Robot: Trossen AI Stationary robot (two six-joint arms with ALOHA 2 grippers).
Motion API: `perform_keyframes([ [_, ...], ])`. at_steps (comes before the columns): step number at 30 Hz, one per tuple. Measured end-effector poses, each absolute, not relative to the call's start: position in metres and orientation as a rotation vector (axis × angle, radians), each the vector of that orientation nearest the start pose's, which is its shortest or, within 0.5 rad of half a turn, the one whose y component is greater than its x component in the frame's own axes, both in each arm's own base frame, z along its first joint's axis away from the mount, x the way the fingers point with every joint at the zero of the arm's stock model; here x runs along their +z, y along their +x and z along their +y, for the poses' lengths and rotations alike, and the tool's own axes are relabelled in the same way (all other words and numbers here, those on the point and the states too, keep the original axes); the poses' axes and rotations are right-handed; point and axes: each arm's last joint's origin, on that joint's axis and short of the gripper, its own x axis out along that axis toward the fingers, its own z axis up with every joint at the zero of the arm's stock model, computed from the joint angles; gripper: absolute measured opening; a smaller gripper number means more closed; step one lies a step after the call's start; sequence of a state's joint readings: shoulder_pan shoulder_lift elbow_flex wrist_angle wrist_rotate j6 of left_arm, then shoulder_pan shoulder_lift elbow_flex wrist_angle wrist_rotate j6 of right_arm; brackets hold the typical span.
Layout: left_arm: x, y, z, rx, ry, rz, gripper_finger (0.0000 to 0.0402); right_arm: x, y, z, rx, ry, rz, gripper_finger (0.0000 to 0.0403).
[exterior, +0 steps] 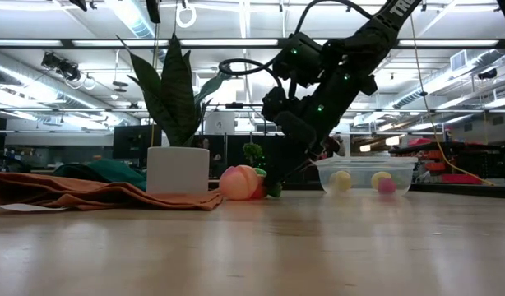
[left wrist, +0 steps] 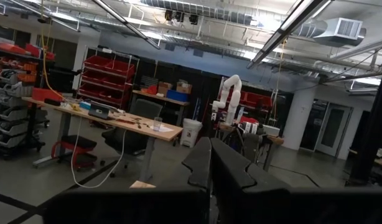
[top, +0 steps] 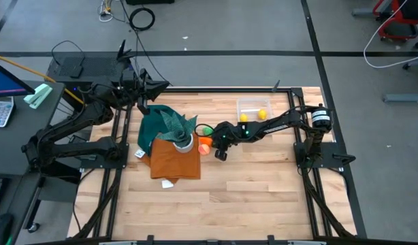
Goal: Pick and placing Produce into tupperware
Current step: Put the carrot into the transparent bin
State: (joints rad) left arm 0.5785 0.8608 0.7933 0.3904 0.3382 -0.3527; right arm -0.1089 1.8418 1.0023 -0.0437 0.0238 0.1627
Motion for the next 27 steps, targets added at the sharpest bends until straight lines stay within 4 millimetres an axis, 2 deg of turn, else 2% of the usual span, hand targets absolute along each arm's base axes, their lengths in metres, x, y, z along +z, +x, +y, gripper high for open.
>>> perform_keyframes([
  [8, 0.377, 0.161, 0.094, 0.185, -0.197, -0.327, 0.0011, 0.148, 0.350, -0.039, -0.198, 0.192, 0.923, 0.0089],
  [19, 0.377, 0.162, 0.094, 0.186, -0.199, -0.323, 0.0007, 0.175, 0.332, -0.037, -0.201, 0.188, 0.959, 0.0088],
  [23, 0.377, 0.162, 0.094, 0.186, -0.199, -0.322, 0.0019, 0.189, 0.323, -0.037, -0.222, 0.171, 0.959, 0.0089],
  [27, 0.377, 0.162, 0.094, 0.186, -0.200, -0.321, 0.0014, 0.204, 0.311, -0.037, -0.270, 0.144, 0.970, 0.0089],
])
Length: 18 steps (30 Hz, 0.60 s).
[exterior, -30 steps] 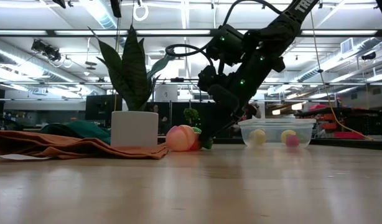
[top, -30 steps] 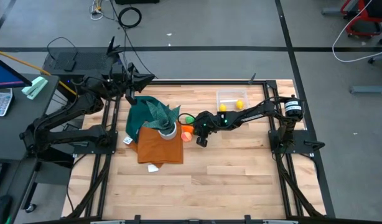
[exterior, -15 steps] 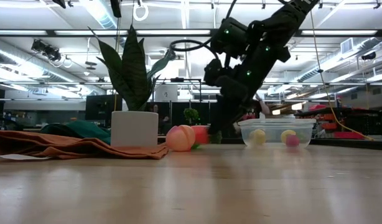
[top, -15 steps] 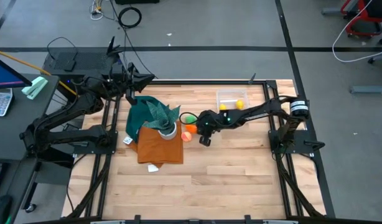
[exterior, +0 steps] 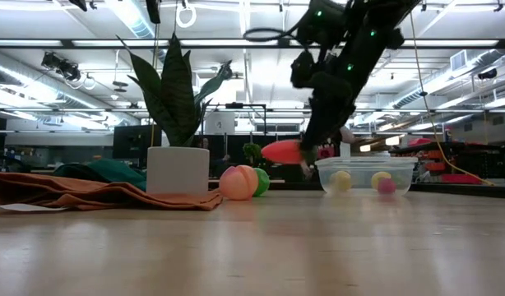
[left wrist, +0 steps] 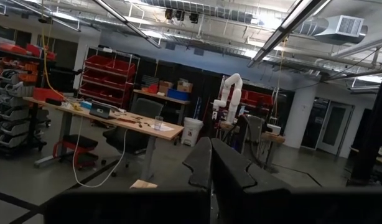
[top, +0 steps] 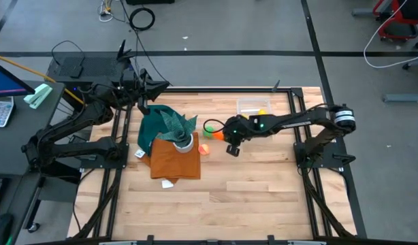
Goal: Pick and placing Produce into tupperware
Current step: Put the carrot into the transparent bin
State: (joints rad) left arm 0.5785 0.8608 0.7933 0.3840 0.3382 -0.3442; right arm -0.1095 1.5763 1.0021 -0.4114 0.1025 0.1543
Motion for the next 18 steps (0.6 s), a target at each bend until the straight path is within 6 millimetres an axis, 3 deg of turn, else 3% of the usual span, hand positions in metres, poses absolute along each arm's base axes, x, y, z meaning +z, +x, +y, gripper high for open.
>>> perform_keyframes([
  [12, 0.377, 0.162, 0.094, 0.186, -0.200, -0.321, 0.0018, 0.254, 0.261, -0.059, -0.538, 0.140, 0.931, 0.0088],
  [18, 0.377, 0.162, 0.094, 0.186, -0.201, -0.321, 0.0005, 0.267, 0.240, -0.082, -0.716, 0.258, 0.886, 0.0089],
])
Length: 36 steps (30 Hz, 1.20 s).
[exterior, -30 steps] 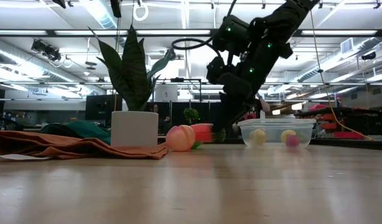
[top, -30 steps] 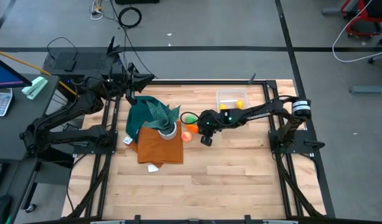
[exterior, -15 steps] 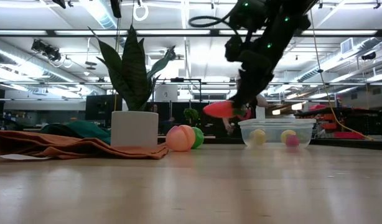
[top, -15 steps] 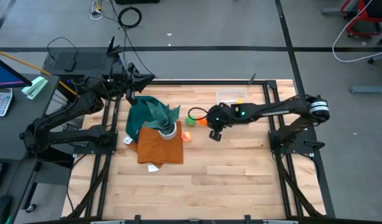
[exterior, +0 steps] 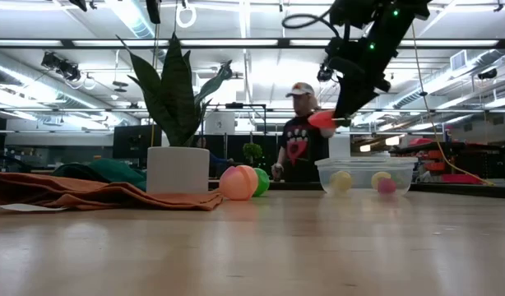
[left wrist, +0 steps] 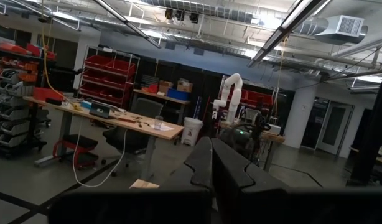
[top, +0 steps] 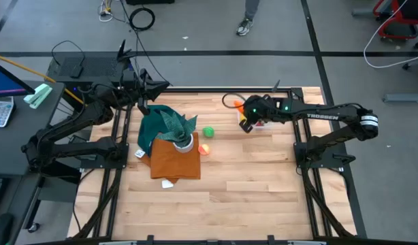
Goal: Pick and placing Produce into tupperware
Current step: Put the carrot into the transparent bin
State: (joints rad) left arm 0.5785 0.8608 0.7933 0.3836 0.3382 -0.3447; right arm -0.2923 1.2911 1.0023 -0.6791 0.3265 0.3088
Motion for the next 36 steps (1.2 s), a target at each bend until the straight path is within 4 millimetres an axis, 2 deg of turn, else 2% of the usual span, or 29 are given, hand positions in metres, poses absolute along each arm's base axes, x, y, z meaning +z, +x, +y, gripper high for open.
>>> perform_keyframes([
  [6, 0.377, 0.162, 0.094, 0.186, -0.201, -0.321, 0.0019, 0.259, 0.226, -0.104, -0.889, 0.475, 0.911, 0.0087],
  [12, 0.377, 0.162, 0.094, 0.186, -0.201, -0.321, 0.0006, 0.242, 0.226, -0.122, -0.957, 0.602, 0.966, 0.0089],
  [19, 0.376, 0.162, 0.094, 0.186, -0.201, -0.321, 0.0019, 0.216, 0.234, -0.135, -0.958, 0.658, 1.077, 0.0088],
  [24, 0.376, 0.162, 0.094, 0.186, -0.201, -0.321, 0.0007, 0.200, 0.238, -0.141, -0.963, 0.656, 1.147, 0.0090],
  [32, 0.376, 0.162, 0.094, 0.186, -0.201, -0.321, 0.0019, 0.185, 0.244, -0.145, -0.968, 0.657, 1.186, 0.0090],
  [36, 0.376, 0.162, 0.094, 0.186, -0.200, -0.321, 0.0011, 0.179, 0.246, -0.146, -0.971, 0.658, 1.206, 0.0091],
])
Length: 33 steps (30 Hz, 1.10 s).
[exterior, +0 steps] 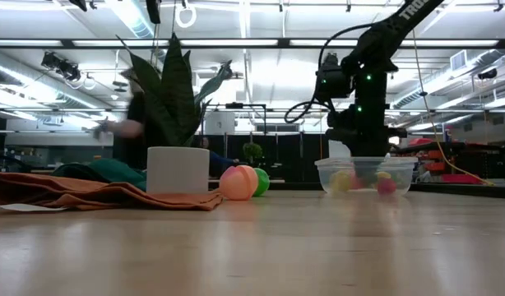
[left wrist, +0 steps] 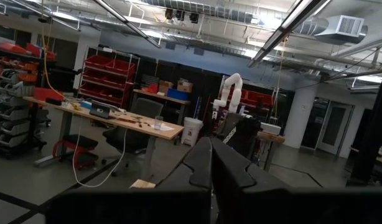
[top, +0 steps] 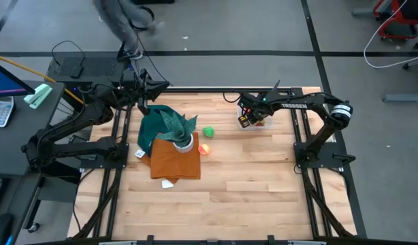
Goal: Pick and placing Produce into tupperware
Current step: Put the carrot into the transparent bin, then put the avocado into the transparent bin
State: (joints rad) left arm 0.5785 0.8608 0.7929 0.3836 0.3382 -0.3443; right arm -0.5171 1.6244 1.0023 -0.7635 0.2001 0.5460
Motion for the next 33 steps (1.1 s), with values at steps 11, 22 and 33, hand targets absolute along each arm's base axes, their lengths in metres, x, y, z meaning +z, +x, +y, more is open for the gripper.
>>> perform_keyframes([
  [11, 0.376, 0.162, 0.094, 0.186, -0.200, -0.321, 0.0019, 0.180, 0.247, -0.147, -0.957, 0.654, 1.189, 0.0120],
  [22, 0.376, 0.162, 0.094, 0.186, -0.201, -0.321, 0.0020, 0.181, 0.247, -0.146, -0.939, 0.655, 1.194, 0.0170],
  [33, 0.376, 0.162, 0.094, 0.186, -0.201, -0.321, 0.0013, 0.232, 0.230, -0.136, -0.835, 0.494, 1.039, 0.0173],
])
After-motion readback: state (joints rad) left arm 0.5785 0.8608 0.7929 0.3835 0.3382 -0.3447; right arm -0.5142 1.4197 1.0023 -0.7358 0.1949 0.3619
